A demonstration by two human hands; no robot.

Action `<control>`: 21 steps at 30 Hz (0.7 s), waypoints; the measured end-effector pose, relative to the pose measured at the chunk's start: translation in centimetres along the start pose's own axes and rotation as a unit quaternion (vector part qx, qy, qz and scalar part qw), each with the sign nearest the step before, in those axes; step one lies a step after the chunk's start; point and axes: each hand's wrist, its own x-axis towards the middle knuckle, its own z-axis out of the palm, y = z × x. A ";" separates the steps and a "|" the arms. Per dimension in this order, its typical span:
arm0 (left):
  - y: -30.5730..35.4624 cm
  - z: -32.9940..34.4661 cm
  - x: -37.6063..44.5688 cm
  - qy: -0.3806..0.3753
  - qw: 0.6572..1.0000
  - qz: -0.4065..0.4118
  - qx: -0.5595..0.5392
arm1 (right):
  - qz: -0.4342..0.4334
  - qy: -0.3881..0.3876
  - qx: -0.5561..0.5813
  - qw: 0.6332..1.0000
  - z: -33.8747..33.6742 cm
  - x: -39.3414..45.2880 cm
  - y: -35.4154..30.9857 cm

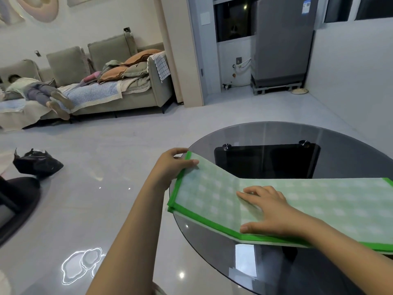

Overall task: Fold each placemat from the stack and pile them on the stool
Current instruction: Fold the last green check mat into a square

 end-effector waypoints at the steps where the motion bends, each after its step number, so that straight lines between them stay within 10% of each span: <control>1: 0.5 0.3 -0.2 -0.011 1.000 -0.005 -0.028 | -0.001 0.003 0.020 1.000 -0.2 -0.2 0.2; 21: 2.1 18.4 -2.8 -0.135 0.982 -0.010 -0.133 | 0.156 0.193 0.417 0.875 -5.7 -6.4 5.9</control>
